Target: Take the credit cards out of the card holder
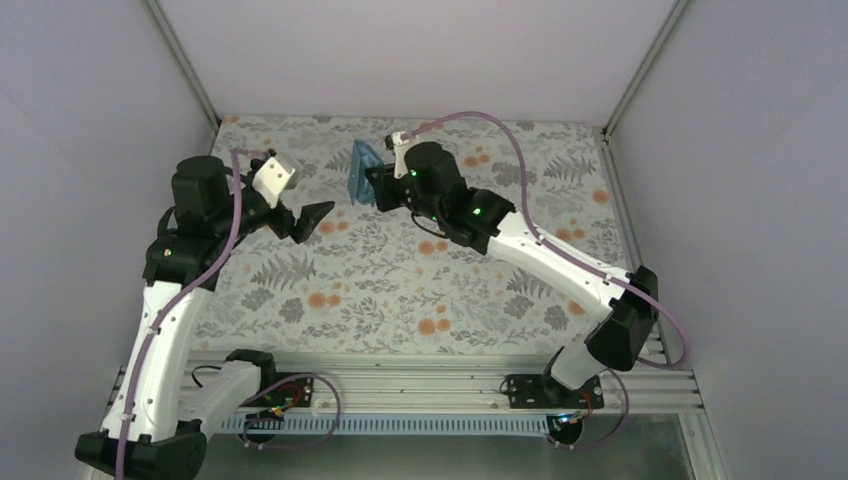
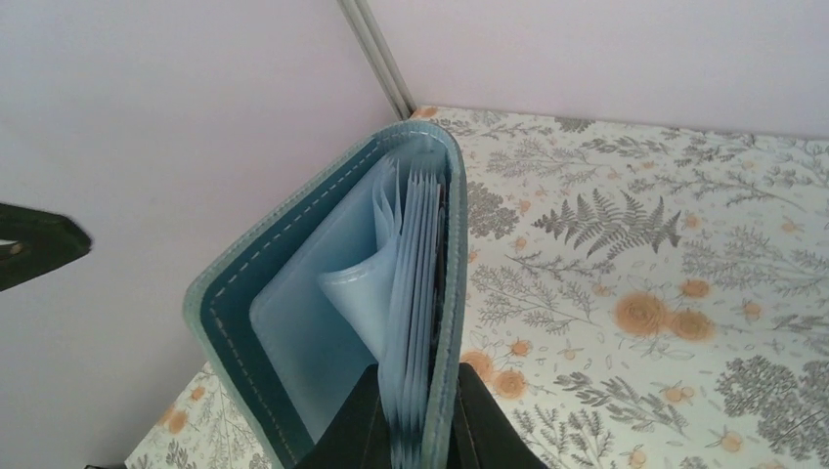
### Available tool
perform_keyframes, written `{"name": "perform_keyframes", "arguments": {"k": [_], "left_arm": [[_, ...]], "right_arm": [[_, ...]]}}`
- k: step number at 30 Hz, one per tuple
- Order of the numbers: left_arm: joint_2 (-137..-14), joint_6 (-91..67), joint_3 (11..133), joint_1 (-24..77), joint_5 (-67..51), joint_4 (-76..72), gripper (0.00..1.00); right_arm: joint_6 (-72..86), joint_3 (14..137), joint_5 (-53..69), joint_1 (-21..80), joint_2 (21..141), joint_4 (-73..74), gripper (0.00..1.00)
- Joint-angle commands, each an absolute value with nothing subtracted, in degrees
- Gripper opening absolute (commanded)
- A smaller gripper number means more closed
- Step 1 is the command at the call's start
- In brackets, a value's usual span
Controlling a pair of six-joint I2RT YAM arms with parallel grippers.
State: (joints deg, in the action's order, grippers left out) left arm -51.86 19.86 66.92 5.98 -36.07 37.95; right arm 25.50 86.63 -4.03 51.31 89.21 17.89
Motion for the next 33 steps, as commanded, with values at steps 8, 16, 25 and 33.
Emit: {"name": "perform_keyframes", "arguments": {"k": [8,16,25,33], "left_arm": [[-63.24,17.62,75.79,15.27,-24.50,42.93,1.00],[-65.44,20.26,81.31,14.78,-16.94,44.51,0.80],[-61.27,22.04,80.96,13.89,-26.63,46.94,0.60],[-59.03,24.66,83.45,12.09,-34.66,49.97,0.60]], "right_arm": [[28.10,91.62,-9.43,57.00,91.50,14.32,0.04],[23.38,87.90,-3.81,55.96,86.60,13.06,0.04],[20.24,82.84,10.09,50.96,82.25,9.01,0.04],[16.82,80.18,19.90,47.13,80.17,6.99,0.04]]}}
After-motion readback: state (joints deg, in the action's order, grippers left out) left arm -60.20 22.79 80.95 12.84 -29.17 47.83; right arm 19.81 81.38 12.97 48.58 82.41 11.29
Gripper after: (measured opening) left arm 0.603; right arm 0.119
